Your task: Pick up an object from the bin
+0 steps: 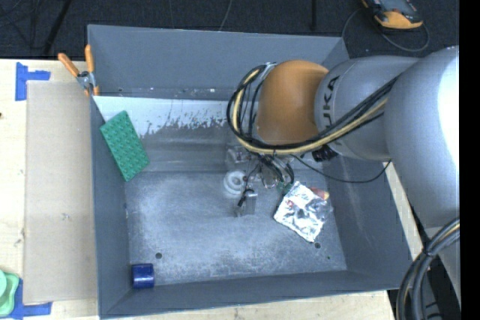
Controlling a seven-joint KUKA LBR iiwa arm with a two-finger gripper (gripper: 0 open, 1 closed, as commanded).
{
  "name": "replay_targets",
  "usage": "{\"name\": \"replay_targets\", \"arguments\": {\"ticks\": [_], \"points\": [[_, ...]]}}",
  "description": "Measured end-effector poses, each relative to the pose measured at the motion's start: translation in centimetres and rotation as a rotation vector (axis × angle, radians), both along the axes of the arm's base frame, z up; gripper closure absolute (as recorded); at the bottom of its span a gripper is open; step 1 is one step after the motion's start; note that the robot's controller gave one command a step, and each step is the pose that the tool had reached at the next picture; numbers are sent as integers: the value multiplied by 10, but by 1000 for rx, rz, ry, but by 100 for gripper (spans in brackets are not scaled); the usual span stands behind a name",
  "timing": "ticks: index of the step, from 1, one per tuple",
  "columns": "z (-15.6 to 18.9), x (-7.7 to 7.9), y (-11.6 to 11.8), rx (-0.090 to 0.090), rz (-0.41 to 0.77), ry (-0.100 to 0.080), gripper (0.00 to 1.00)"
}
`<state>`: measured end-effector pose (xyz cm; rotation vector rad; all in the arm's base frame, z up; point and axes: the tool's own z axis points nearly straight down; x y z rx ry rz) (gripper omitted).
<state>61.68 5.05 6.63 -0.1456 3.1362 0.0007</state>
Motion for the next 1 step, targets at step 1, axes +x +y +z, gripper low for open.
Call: {"name": "replay_targets", "arguments": {"ticks": [1], "points": [[35,-2,3,0,3,-2,0]]}}
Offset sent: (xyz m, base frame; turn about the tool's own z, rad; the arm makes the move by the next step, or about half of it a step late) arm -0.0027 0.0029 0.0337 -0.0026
